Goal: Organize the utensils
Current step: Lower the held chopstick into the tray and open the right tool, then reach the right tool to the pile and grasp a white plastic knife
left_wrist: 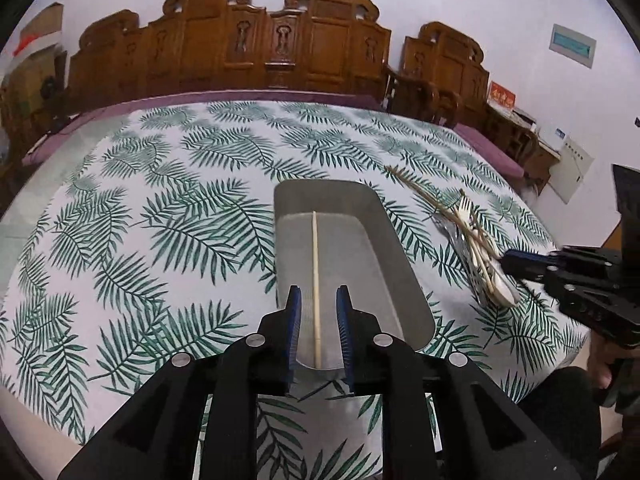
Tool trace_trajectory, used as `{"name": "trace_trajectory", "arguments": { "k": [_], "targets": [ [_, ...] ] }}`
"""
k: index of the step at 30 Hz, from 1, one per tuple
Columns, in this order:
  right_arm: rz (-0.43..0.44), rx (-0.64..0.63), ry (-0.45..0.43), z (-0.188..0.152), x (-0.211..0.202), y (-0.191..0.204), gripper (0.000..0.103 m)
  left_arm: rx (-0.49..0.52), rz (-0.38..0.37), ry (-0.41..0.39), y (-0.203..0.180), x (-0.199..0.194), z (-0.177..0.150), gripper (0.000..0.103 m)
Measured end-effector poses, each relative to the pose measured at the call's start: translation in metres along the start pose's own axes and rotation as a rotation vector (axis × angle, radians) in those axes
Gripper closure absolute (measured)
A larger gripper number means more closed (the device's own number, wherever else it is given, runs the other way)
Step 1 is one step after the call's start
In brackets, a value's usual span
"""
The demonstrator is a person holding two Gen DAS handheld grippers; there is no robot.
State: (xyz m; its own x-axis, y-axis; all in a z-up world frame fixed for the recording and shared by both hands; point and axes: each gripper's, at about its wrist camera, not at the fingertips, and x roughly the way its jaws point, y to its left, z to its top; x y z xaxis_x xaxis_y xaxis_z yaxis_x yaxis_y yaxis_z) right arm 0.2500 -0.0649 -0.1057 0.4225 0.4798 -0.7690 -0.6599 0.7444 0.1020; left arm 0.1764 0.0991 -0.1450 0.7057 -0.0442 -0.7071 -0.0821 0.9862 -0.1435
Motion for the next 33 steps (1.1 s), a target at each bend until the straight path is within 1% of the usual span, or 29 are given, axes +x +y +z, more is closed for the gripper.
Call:
{"name": "trace_trajectory", "arguments": {
  "k": [4,11,17,20,23,25,27,31,33],
  "targets": [
    [0.025,0.007,0.021,0.013,0.018,0.016,0.097,0.011,0.014,-0.019,0.003,-0.005,-0.002,0.085],
    [0.04,0.044,0.084,0.028,0.056,0.035,0.097,-0.006,0.011,-0.04,0.014,-0.013,-0.001,0.084],
    [0.052,0.084,0.127,0.03,0.079,0.04,0.097,-0.022,0.001,-0.05,0.018,-0.015,0.0,0.083],
    [0.089,0.098,0.123,0.03,0.085,0.043,0.096,-0.023,-0.004,-0.05,0.018,-0.014,0.0,0.083],
    [0.12,0.101,0.097,0.03,0.081,0.044,0.096,-0.021,-0.008,-0.051,0.016,-0.014,0.0,0.083],
    [0.127,0.101,0.083,0.031,0.075,0.041,0.096,-0.02,-0.011,-0.05,0.015,-0.013,0.0,0.08],
    [0.125,0.097,0.061,0.031,0.066,0.036,0.096,-0.015,-0.015,-0.054,0.012,-0.013,0.0,0.079],
    [0.084,0.079,0.011,0.025,0.038,0.017,0.096,-0.003,-0.032,-0.058,0.003,-0.013,0.001,0.077],
    [0.052,0.077,-0.014,0.02,0.023,0.002,0.096,0.01,-0.043,-0.061,-0.005,-0.013,0.002,0.073]
  ]
}}
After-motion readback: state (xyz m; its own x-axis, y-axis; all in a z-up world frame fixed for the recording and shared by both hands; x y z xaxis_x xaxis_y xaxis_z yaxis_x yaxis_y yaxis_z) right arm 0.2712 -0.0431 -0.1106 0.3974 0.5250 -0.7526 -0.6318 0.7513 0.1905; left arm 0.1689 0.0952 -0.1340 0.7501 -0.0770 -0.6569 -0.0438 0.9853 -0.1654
